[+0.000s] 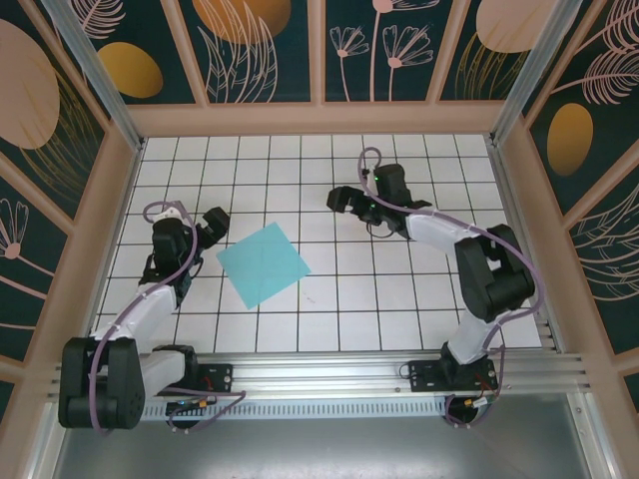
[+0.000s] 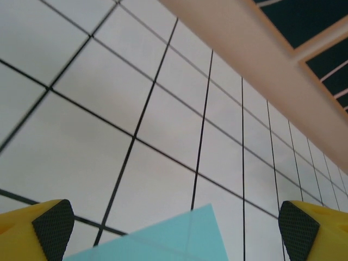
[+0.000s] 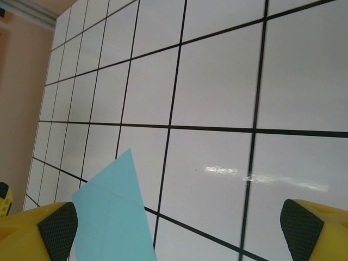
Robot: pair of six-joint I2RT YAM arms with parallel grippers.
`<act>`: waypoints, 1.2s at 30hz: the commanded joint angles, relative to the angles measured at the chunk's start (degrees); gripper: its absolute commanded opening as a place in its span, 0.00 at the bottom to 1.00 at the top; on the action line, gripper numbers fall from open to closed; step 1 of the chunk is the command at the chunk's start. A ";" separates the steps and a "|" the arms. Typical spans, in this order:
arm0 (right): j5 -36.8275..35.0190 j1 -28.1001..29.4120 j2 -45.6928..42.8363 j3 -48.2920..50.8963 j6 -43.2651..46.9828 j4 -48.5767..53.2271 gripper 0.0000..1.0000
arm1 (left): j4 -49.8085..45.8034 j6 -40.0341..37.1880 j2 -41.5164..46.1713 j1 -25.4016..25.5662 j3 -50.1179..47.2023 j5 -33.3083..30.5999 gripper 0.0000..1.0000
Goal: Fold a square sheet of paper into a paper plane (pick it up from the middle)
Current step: Move the square sheet of paper to the center of the table.
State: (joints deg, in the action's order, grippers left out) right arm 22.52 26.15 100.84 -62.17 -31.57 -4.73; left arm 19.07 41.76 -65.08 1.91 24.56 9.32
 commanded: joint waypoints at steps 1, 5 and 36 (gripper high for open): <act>-0.46 3.01 4.20 -5.47 -1.69 2.19 0.98 | -1.01 2.57 -0.63 -0.15 -0.46 4.62 0.98; 0.45 6.26 10.05 -11.79 -2.28 3.52 0.97 | -2.05 3.57 1.96 -0.15 -2.25 2.79 0.99; -2.53 19.08 26.22 -24.58 -5.17 11.96 0.78 | -10.16 0.87 9.68 -0.15 -1.51 -0.34 0.99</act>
State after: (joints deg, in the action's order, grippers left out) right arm 23.99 46.70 129.71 -92.20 -36.16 4.03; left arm 8.16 43.94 -54.63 1.91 21.65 6.09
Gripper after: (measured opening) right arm 0.781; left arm 0.986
